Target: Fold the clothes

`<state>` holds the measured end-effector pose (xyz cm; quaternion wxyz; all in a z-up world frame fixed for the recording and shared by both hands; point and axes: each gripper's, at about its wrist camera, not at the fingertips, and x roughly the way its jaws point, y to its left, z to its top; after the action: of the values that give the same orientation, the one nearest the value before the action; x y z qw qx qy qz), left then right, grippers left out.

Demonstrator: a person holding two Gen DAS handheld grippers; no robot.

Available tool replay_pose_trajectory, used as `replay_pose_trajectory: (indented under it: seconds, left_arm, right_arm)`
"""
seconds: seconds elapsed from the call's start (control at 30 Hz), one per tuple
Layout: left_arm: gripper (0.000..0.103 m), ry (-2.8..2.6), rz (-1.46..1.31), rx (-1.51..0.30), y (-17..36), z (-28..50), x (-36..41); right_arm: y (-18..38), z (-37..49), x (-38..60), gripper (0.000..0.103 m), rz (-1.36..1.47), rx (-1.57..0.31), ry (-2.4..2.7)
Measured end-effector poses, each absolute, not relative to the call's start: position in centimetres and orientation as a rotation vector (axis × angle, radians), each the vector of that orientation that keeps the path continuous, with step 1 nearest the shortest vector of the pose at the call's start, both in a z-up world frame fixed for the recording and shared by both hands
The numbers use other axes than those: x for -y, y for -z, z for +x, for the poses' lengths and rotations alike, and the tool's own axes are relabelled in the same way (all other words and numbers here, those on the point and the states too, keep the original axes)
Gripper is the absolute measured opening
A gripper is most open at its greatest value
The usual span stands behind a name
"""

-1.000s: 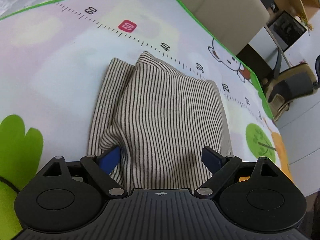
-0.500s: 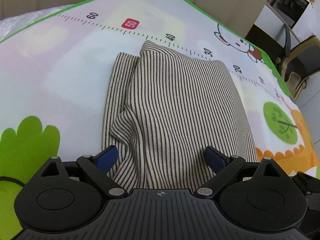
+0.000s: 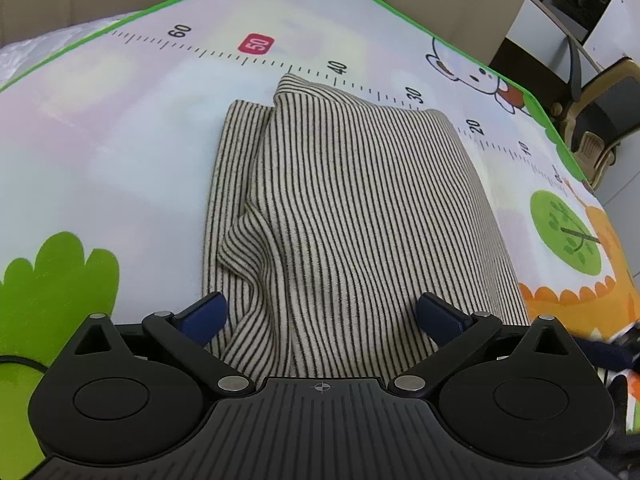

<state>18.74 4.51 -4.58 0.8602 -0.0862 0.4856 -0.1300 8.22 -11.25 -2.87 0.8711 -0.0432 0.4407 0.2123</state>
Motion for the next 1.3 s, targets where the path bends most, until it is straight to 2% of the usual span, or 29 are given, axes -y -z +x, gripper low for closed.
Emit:
replay_pose_trajectory:
  seconds: [0.07,0.43,0.6,0.8,0.97,1.03,1.07,1.1,1.23,1.3]
  left_arm:
    - [0.103,0.273,-0.181,-1.020,4.6,18.7,-4.5]
    - [0.103,0.269,-0.159,-1.021,4.6,18.6,-4.2]
    - [0.103,0.268,-0.152,-1.018,4.7,18.6,-4.1]
    - [0.103,0.268,-0.151,-1.015,4.7,18.5,-4.2]
    - [0.103,0.265,-0.178,-1.014,4.5,18.6,-4.5]
    - [0.103,0.250,-0.181,-1.005,4.4,18.7,-4.7]
    - [0.103,0.240,-0.180,-1.000,4.3,18.7,-4.7]
    - [0.103,0.231,-0.173,-0.993,4.1,18.7,-4.8]
    - [0.103,0.238,-0.086,-0.940,1.6,18.1,-5.3]
    - [0.103,0.293,0.001,-0.883,-0.6,17.1,-5.3]
  right_arm:
    - [4.4,8.1,11.0,0.056,-0.091,-0.927,-0.435]
    - [4.7,7.6,11.5,0.064,-0.051,-0.881,-0.422]
    - [4.7,7.2,11.2,0.074,-0.086,-0.864,-0.394]
    - [3.6,5.6,10.7,0.074,-0.160,-0.815,-0.415]
    - [1.5,2.6,9.2,0.074,-0.266,-0.758,-0.622]
    - [1.9,1.8,8.3,0.079,-0.307,-0.784,-0.678]
    - [2.5,1.6,7.8,0.085,-0.339,-0.800,-0.693]
    - [3.1,1.4,7.3,0.086,-0.372,-0.815,-0.708]
    - [4.9,1.1,6.0,0.087,-0.486,-0.797,-0.659]
    - [4.7,1.9,6.1,0.079,-0.435,-0.819,-0.640]
